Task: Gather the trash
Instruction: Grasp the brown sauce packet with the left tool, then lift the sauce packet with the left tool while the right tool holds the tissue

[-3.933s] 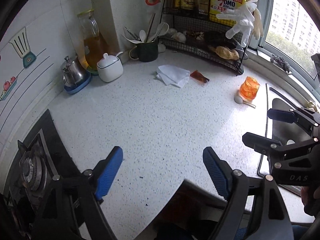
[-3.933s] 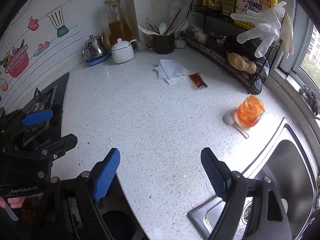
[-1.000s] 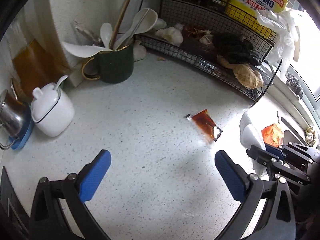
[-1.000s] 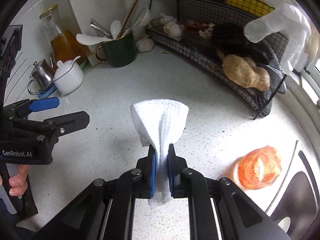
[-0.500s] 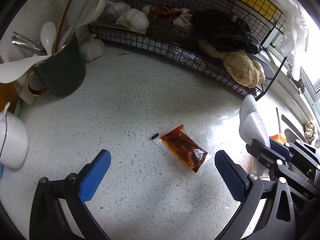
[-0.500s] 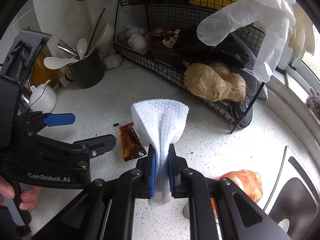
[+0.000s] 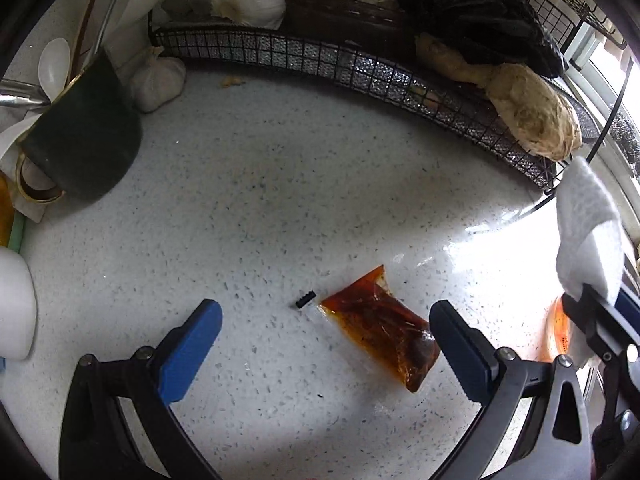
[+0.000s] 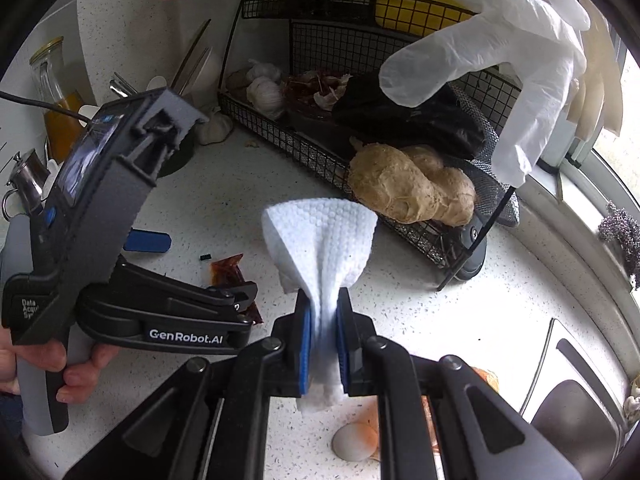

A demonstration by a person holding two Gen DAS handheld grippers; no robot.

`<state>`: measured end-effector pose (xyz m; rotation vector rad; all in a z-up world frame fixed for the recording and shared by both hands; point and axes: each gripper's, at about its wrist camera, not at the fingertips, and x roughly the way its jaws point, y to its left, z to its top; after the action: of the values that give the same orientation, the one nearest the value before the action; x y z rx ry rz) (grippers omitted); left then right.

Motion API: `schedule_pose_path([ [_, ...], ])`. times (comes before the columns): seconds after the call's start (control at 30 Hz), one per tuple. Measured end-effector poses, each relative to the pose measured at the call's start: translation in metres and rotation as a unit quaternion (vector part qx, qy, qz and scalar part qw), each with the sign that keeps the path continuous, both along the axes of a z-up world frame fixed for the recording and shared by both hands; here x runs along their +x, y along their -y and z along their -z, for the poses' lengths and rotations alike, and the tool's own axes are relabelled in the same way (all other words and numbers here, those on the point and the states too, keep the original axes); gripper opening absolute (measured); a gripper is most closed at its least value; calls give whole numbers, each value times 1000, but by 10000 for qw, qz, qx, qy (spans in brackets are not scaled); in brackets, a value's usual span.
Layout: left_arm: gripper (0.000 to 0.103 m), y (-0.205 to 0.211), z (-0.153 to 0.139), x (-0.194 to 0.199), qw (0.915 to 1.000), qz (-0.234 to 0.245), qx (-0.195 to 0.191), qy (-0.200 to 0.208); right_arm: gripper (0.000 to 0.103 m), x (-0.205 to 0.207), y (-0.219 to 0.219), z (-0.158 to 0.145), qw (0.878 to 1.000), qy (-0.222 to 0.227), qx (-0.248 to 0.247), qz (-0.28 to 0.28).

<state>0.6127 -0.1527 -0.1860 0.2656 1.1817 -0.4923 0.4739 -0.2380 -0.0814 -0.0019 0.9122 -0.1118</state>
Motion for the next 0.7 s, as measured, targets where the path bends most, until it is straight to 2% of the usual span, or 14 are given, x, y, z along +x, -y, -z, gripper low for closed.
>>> schedule_pose_path([
  [0.1,103,4,4,-4,9998,28,165,93,10,0,3,-1,9999,106,24,29],
  [0.17,102,6,5,-5,9999,17,142,81,10,1,6,0,9999,73,116,44],
  [0.27,83,0,-1,-11,9999,24,27,109,10,1,8,3,9998,-4,195,42],
  [0.33,59,0,-4,-17,9998,150,24,135,10,0,9,5,9996,-48,281,38],
  [0.37,52,0,-5,-21,9997,207,14,145,10,0,9,6,9994,-83,330,40],
  [0.43,23,-2,-6,-29,9995,271,-72,140,10,-2,8,9,9992,-160,362,41],
  [0.5,15,-3,-7,-39,9994,286,-66,182,10,-3,5,14,9991,-262,338,-22],
  [0.53,5,-3,-8,-45,9992,337,-6,231,10,-3,3,16,9990,-324,305,-73],
  [0.7,0,-17,-27,-70,9984,424,-101,347,10,-11,-4,16,9987,-390,286,-178],
])
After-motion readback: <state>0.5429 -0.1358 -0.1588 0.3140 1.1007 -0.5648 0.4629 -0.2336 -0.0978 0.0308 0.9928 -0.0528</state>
